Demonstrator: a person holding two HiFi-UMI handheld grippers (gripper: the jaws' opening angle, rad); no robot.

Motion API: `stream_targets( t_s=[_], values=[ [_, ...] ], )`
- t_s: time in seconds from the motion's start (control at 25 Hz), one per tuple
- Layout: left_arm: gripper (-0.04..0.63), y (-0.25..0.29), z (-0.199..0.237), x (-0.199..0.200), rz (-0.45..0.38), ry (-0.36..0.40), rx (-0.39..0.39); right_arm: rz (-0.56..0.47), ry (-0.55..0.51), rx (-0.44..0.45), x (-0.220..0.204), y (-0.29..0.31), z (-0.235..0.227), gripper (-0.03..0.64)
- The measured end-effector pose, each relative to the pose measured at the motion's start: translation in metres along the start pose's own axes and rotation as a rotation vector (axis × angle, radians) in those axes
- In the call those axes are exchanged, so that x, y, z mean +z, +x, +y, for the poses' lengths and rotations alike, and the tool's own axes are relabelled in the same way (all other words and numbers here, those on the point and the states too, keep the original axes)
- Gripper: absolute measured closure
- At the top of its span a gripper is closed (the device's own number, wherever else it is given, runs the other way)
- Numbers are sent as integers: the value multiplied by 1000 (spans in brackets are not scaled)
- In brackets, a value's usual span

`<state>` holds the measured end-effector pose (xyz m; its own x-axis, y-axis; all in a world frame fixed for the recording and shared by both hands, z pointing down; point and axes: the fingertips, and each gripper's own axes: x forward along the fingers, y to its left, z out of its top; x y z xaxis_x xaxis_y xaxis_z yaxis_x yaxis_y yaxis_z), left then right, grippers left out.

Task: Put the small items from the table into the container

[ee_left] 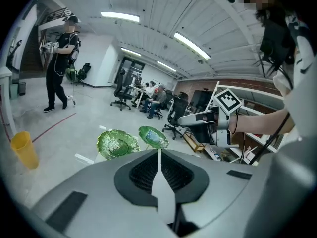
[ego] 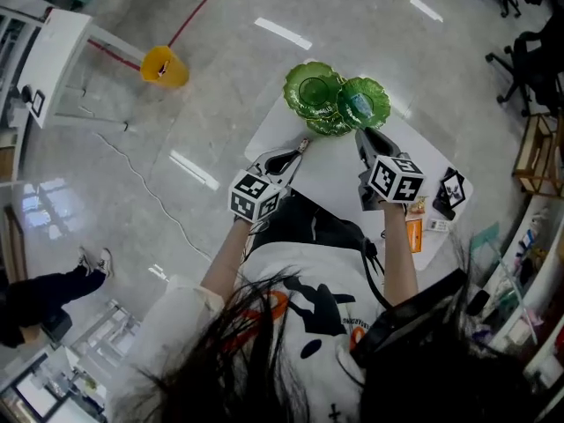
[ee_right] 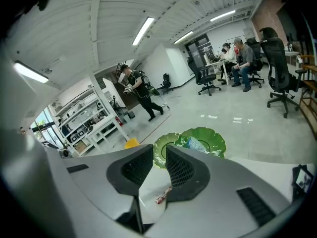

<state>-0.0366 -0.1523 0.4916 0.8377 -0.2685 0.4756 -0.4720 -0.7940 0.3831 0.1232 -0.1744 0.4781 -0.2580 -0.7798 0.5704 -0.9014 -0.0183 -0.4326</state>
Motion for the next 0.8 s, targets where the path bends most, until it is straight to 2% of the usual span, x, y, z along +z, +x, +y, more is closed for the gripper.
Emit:
stream_targets(
  t_s=[0.16,0.36,0.6,0.8],
  values=[
    [584,0,-14,-3,15,42,-48,-16,13,-10,-17,-20,11,548],
    [584,-3,-34,-2,-2,58,-63,-28,23,-24,-35,-47,12,569],
    [584,-2,-57,14,-52,68,-32,-41,1,-1,-43,-86,11,581],
    [584,-7,-87,19,-111,42,3,-47,-14,27,-60,-123,7,583]
  ],
)
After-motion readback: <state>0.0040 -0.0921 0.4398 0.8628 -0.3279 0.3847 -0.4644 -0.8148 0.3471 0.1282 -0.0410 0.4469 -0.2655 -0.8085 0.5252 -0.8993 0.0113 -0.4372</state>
